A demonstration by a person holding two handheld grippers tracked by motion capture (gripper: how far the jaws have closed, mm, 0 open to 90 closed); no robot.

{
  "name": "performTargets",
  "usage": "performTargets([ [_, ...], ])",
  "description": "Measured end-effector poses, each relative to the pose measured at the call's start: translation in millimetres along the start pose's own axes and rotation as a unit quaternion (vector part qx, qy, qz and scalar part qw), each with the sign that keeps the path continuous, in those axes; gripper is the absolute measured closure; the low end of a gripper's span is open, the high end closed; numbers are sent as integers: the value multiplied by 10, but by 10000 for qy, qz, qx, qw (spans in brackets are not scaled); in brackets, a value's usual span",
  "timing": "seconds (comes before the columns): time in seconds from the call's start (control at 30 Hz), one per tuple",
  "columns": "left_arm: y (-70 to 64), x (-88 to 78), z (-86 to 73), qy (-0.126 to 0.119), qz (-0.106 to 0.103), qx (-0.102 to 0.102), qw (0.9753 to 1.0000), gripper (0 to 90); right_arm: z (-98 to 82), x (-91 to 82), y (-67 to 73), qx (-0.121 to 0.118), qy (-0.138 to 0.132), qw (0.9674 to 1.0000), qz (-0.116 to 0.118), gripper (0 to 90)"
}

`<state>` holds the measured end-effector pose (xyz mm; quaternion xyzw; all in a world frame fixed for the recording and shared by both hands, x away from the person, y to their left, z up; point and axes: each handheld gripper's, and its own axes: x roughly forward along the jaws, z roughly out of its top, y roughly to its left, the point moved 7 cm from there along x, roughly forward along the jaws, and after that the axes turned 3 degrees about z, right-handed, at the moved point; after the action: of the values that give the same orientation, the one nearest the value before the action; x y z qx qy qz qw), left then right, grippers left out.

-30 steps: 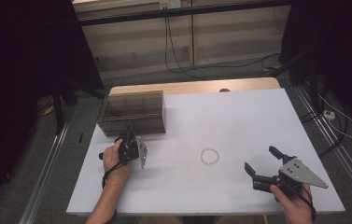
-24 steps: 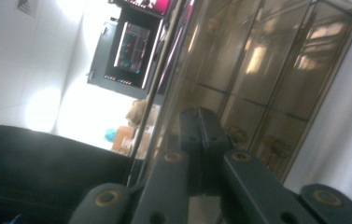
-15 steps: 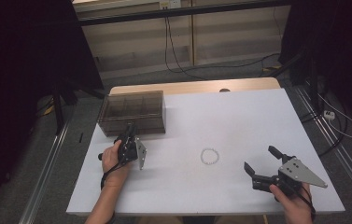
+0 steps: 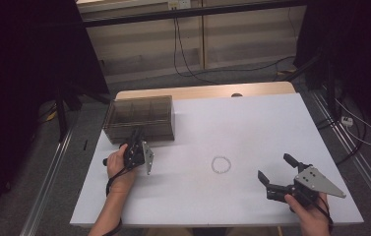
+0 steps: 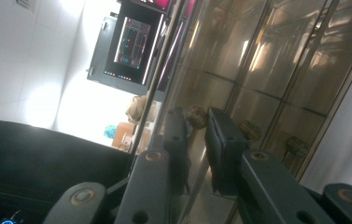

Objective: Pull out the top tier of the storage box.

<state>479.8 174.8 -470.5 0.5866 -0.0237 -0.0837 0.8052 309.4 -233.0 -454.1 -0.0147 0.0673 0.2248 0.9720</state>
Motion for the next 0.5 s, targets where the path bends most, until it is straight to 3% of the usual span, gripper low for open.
performTargets([
  [0.13, -5, -22, 39, -85, -81, -77, 9999, 817, 8, -2, -3, 9, -17, 10000, -8, 20],
  [0.5, -15, -52, 35, -106, -85, 84, 9999, 817, 9, -2, -7, 13, -13, 10000, -6, 20],
])
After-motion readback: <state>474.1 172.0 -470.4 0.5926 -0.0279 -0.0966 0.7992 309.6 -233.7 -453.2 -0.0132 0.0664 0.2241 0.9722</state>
